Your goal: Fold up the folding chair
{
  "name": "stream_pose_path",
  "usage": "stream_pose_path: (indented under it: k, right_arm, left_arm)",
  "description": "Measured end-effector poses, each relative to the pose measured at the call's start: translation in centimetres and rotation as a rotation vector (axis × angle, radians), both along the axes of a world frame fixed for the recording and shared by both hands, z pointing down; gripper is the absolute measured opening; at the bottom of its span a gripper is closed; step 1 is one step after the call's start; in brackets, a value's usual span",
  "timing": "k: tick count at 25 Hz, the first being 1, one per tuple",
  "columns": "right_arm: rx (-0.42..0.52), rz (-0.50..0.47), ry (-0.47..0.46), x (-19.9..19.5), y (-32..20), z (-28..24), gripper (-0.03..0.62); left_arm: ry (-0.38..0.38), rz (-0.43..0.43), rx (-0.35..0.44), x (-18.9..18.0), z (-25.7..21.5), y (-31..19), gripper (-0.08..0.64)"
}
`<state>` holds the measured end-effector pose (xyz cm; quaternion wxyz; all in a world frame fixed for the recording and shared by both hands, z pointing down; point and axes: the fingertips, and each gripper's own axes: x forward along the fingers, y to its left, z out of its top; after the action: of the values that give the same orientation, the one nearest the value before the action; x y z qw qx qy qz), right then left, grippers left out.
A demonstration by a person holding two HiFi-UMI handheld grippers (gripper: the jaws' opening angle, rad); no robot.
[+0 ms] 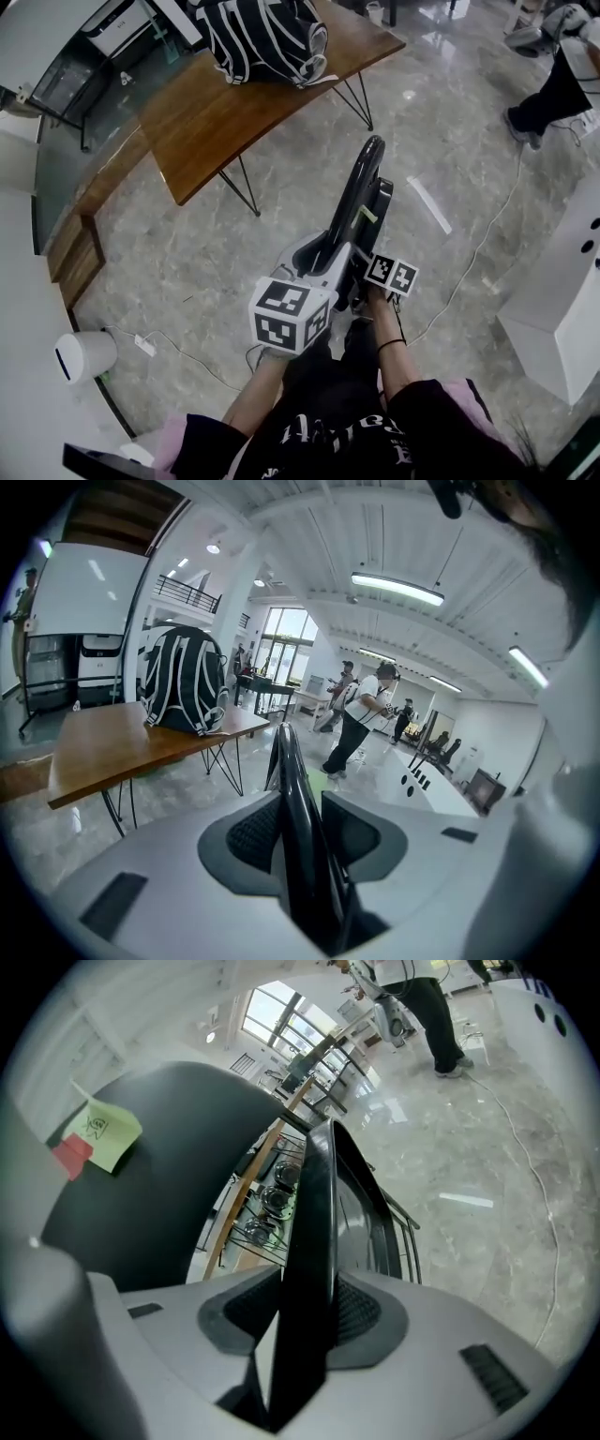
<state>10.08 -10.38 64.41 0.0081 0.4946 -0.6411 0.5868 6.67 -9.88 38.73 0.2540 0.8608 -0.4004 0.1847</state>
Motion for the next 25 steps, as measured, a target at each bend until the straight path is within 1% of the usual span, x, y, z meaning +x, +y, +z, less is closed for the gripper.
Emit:
stream_pose_path:
  k: [2,5,8,11,13,16,17,18,19,22,23,25]
  right_arm:
    - [0.011,0.019,-0.003,-0.3,0.0,0.1,0.15]
    - [0.029,0.042,0.006,-1.1,-0.3,0.0,0.149]
    - [0.027,0.074,0.002,-2.5,-1.3,-0.2,0.144]
    - [0.028,0.092,-0.016,-3.8,-2.0,-0.3,0.14]
    - [0.031,0.113,-0.042,-4.2,-2.4,-0.4,0.135]
    - [0.039,0.144,-0.095,-5.0,-2.8,-0.6,0.123]
    - [0.041,0.146,-0.1,-5.3,-2.9,-0.6,0.121]
    - [0.042,0.146,-0.1,-5.6,-3.0,-0.7,0.121]
    - [0.045,0.145,-0.097,-5.9,-3.1,-0.7,0.121]
    - [0.043,0.135,-0.092,-6.7,-3.4,-0.7,0.12]
    - [0.035,0.132,-0.102,-6.9,-3.6,-0.6,0.12]
    - [0.02,0.136,-0.151,-7.2,-3.9,-0.8,0.112]
  left_arm:
    - [0.025,0.005,-0.014,-0.7,0.1,-0.1,0.12]
    - [0.081,0.016,-0.043,-1.9,0.1,-0.6,0.118]
    - [0.093,0.018,-0.063,-3.7,0.0,-1.9,0.118]
    - [0.134,0.027,-0.098,-5.4,0.1,-3.0,0.117]
    - [0.157,0.055,-0.12,-6.0,0.2,-3.5,0.117]
    - [0.108,0.156,-0.113,-6.9,0.3,-3.9,0.131]
    - [0.096,0.19,-0.109,-7.2,0.4,-4.0,0.154]
    - [0.099,0.21,-0.112,-7.5,0.4,-4.2,0.16]
    - [0.111,0.212,-0.12,-7.8,0.4,-4.3,0.16]
    - [0.132,0.181,-0.14,-9.1,0.6,-4.8,0.152]
    - [0.131,0.184,-0.147,-9.4,0.6,-5.0,0.152]
    - [0.141,0.212,-0.163,-9.5,0.6,-5.3,0.152]
